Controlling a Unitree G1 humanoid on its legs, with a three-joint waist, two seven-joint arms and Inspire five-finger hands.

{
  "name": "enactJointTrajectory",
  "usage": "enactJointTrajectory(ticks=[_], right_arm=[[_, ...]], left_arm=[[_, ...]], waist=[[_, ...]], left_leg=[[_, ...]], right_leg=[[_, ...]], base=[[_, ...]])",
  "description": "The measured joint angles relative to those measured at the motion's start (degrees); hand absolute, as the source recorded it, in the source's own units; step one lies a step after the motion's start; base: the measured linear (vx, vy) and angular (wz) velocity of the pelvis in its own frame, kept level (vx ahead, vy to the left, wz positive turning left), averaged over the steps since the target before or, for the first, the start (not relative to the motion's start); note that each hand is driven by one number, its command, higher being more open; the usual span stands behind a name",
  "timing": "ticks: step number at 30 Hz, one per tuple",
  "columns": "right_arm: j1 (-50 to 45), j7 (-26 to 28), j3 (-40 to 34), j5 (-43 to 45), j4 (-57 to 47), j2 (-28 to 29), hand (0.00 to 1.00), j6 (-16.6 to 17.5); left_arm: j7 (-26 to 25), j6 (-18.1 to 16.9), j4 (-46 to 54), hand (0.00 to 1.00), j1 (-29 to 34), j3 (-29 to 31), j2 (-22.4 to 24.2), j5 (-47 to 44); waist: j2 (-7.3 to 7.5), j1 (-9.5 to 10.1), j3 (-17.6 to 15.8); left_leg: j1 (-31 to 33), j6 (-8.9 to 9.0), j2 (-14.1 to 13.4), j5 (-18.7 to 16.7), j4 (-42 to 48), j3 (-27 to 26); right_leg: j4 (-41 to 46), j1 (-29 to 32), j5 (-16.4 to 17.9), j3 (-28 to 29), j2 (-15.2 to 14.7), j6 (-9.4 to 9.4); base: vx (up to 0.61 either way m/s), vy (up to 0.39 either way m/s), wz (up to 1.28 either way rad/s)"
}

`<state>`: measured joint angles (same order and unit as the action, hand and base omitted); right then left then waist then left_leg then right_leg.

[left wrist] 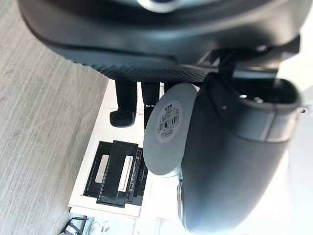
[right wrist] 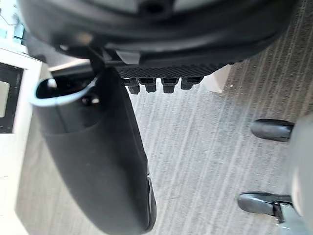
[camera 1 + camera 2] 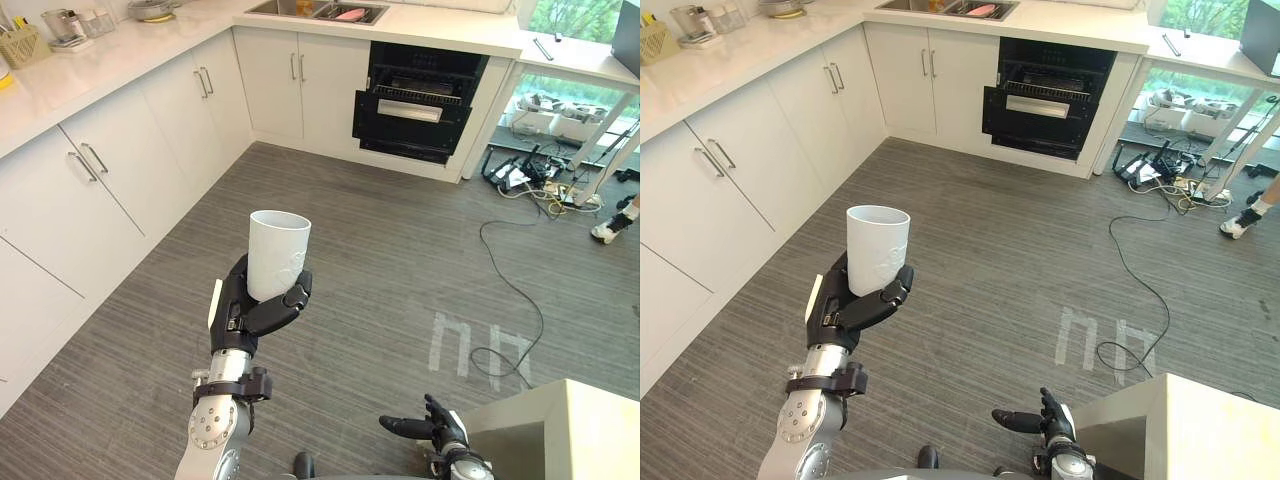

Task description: Walk over to the sink, pick up the cup, carry it to the dishwasher, place the cup inside the dishwasher, then close the dishwasher door

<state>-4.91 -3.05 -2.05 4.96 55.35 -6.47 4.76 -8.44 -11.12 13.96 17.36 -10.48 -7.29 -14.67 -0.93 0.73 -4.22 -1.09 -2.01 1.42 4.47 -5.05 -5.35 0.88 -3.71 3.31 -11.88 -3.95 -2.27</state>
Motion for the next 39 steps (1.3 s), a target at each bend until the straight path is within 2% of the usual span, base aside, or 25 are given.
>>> enactJointTrajectory(ticks=[3, 5, 10, 12, 14, 15, 17, 19, 21, 23, 26, 27, 28, 30, 31, 32, 33, 34, 35, 37, 39], right_arm=[[0.2, -0.2, 0.0, 0.0, 0.1, 0.2, 1.0, -0.4], [1.0, -0.4, 0.0, 0.0, 0.1, 0.2, 1.0, -0.6], [2.1, -1.2, -0.1, -0.1, 0.1, -0.2, 1.0, -1.0], [2.1, -1.5, -0.6, -0.3, 0.0, -0.4, 1.0, -1.3], [1.8, -1.8, -1.8, -1.1, -0.1, -0.4, 1.0, -1.7], [1.8, -1.9, -2.2, -1.5, -0.2, -0.4, 1.0, -1.8], [0.7, -1.9, -2.1, -2.3, -3.3, -0.4, 1.0, -2.0], [-0.7, -1.8, -2.1, -2.3, -5.2, 0.4, 1.0, -2.0], [-1.4, -1.9, -2.1, -2.3, -6.8, 1.0, 1.0, -2.0], [-1.4, -1.9, -2.1, -2.3, -7.7, 1.6, 1.0, -2.0], [-1.9, -1.9, -2.0, -2.3, -9.7, 1.7, 1.0, -2.0], [-2.7, -1.9, -1.8, -2.3, -11.1, 1.7, 1.0, -2.0], [-3.1, -2.0, -1.2, -2.3, -11.6, 0.7, 1.0, -2.0], [-2.8, -2.0, -0.1, -2.3, -13.2, -0.1, 1.0, -2.0], [-3.5, -2.0, 0.4, -2.3, -16.0, 0.0, 1.0, -1.9], [-4.6, -2.2, 0.5, -2.2, -18.9, 0.3, 1.0, -1.3], [-4.8, -2.4, 0.8, -2.1, -20.0, 0.4, 1.0, -0.8], [-4.9, -2.9, 0.9, -1.9, -21.4, 0.5, 1.0, 0.1], [-4.7, -3.4, 0.6, -1.7, -22.5, 0.3, 1.0, 0.3], [-3.7, -3.9, -0.1, -1.6, -22.5, 0.3, 1.0, 0.5], [-3.0, -4.0, 0.0, -1.6, -21.4, 0.0, 1.0, 0.5]], left_arm=[[0.1, 0.9, -1.1, 0.0, 0.0, 0.0, 0.4, -0.1], [0.1, 1.0, -1.1, 0.0, 0.0, 0.1, 0.7, -0.6], [0.1, 1.0, -0.1, 0.0, -0.2, 0.0, 1.3, -1.2], [0.1, 1.0, 1.6, 0.0, -0.4, -0.2, 1.4, -1.2], [0.1, 1.0, 3.2, 0.0, -0.8, -1.3, 1.2, -1.2], [0.2, 1.0, 3.6, 0.0, -1.0, -1.7, 1.2, -1.2], [0.3, 0.9, 4.4, 0.0, -1.9, -3.6, 1.3, -1.1], [0.9, 0.9, 4.5, 0.0, -2.4, -4.7, 0.6, -1.1], [0.9, 0.9, 4.6, 0.0, -2.7, -4.9, 0.7, -1.1], [0.9, 0.9, 4.6, 0.0, -3.3, -5.1, 0.7, -1.1], [0.8, 0.9, 4.6, 0.0, -4.9, -5.9, 1.3, -1.1], [0.8, 0.9, 4.6, 0.0, -5.0, -6.0, 2.0, -1.2], [0.7, 1.0, 4.2, 0.0, -4.9, -6.1, 3.4, -1.2], [0.7, 1.0, 4.3, 0.0, -5.1, -6.3, 4.8, -1.2], [1.1, 1.0, 4.4, 0.0, -5.4, -6.3, 5.4, -1.5], [1.4, 1.0, 4.5, 0.0, -5.4, -6.4, 5.6, -2.3], [1.7, 1.0, 4.7, 0.0, -5.2, -6.6, 5.5, -2.5], [1.9, 1.0, 5.8, 0.0, -4.8, -6.6, 5.6, -2.6], [2.2, 1.0, 7.1, 0.0, -4.7, -6.5, 5.7, -3.1], [2.5, 0.8, 8.8, 0.0, -4.8, -6.2, 5.8, -3.7], [2.6, 0.5, 8.9, 0.0, -5.0, -5.4, 5.7, -3.9]], waist=[[0.21, 0.04, -0.4], [0.36, 0.87, -0.5], [0.7, 0.95, -1.3], [0.76, 0.95, -1.4], [1.27, 1.0, -1.9], [1.39, 0.98, -2.1], [0.93, 0.85, -3.0], [1.17, 0.21, -3.1], [1.11, -0.08, -3.1], [1.08, -0.64, -3.1], [1.28, -1.67, -2.9], [1.87, -1.93, -2.6], [0.44, -1.94, -2.2], [-1.32, -1.96, -2.0], [-1.31, -2.07, -2.0], [-1.19, -1.77, -2.3], [-1.19, -1.51, -2.3], [-1.07, -1.09, -2.3], [-1.02, -0.21, -2.4], [-0.92, 0.89, -2.4], [-0.75, 1.68, -2.5]], left_leg=[[0.5, 0.08, -0.2, -0.1, 0.1, -0.4], [2.3, 0.3, -0.6, -1.1, 1.5, -2.3], [6.9, -0.07, -1.5, -7.5, 10.8, -5.8], [8.6, -0.44, -1.6, -10.1, 14.3, -6.2], [8.2, -0.87, -0.7, -13.1, 16.7, -6.1], [7.8, -1.24, -0.3, -13.9, 17.3, -6.0], [4.9, -2.65, 0.4, -15.7, 17.8, -4.6], [2.8, -2.92, 0.7, -16.9, 18.6, -2.4], [0.6, -2.9, 0.9, -18.4, 18.6, -0.7], [-1.0, -2.52, 1.0, -19.7, 18.4, 1.6], [-3.7, -0.17, 1.1, -21.2, 17.4, 6.7], [-5.1, 1.54, 1.5, -22.3, 17.5, 7.4], [-6.4, 3.28, 0.0, -23.8, 18.9, 7.9], [-4.6, 4.36, -2.6, -24.0, 25.5, 7.1], [-1.6, 5.65, -3.9, -22.4, 35.3, 6.1], [2.8, 5.78, -5.9, -17.9, 48.1, 5.6], [4.7, 5.6, -7.3, -17.7, 53.3, 3.9], [8.3, 4.94, -10.2, -18.4, 60.8, 0.4], [12.0, 4.09, -12.5, -20.1, 63.9, -2.2], [17.2, 4.08, -13.8, -22.5, 61.7, -3.4], [20.8, 4.13, -12.5, -23.2, 53.6, -2.5]], right_leg=[[0.0, 0.6, -0.2, 0.4, -0.2, -0.04], [0.0, 2.3, -0.8, 2.4, 0.0, 0.02], [0.1, 4.1, -1.2, 6.1, 0.0, -0.35], [2.6, 5.4, 0.4, 6.6, -0.4, -0.99], [10.4, 7.3, 5.2, 6.6, -2.1, -2.18], [13.7, 8.1, 6.5, 6.7, -2.7, -2.51], [32.7, 14.9, 7.9, 7.0, -4.1, -2.21], [40.0, 18.1, 10.6, 7.3, -4.1, -1.29], [40.3, 20.5, 12.2, 6.9, -3.3, -1.29], [37.8, 23.5, 12.4, 7.1, -1.9, -1.2], [33.1, 27.7, 11.7, 8.8, 1.1, -0.87], [29.8, 27.6, 7.8, 8.5, 1.2, 0.46], [31.1, 25.8, 7.4, 6.5, 1.4, 3.13], [29.5, 22.6, 8.1, 4.4, 3.1, 4.36], [26.6, 18.5, 8.7, 2.9, 4.2, 5.24], [22.7, 13.3, 8.9, 2.6, 5.2, 5.67], [20.9, 10.8, 9.0, 2.6, 5.7, 5.84], [17.7, 6.7, 9.1, 2.6, 6.1, 6.02], [15.1, 3.9, 9.2, 3.0, 6.1, 6.05], [11.5, 0.5, 9.2, 3.8, 5.9, 6.05], [8.8, -2.3, 9.2, 4.1, 4.9, 5.97]], base=[[0.0, 0.002, -0.1], [0.0, 0.012, -0.48], [0.03, 0.04, -0.39], [0.08, 0.061, -0.12], [0.12, 0.095, 0.08], [0.16, 0.138, 0.14], [0.18, 0.128, 0.28], [0.22, 0.078, 0.53], [0.3, 0.052, 0.55], [0.36, 0.012, 0.67], [0.56, -0.101, 0.92], [0.56, -0.155, 0.86], [0.57, -0.159, 0.73], [0.45, -0.135, 0.46], [0.63, -0.222, 0.51], [0.62, -0.217, 0.42], [0.58, -0.193, 0.25], [0.33, -0.094, 0.04], [0.38, -0.087, -0.03], [0.35, 0.0, -0.09], [0.28, 0.104, -0.07]])
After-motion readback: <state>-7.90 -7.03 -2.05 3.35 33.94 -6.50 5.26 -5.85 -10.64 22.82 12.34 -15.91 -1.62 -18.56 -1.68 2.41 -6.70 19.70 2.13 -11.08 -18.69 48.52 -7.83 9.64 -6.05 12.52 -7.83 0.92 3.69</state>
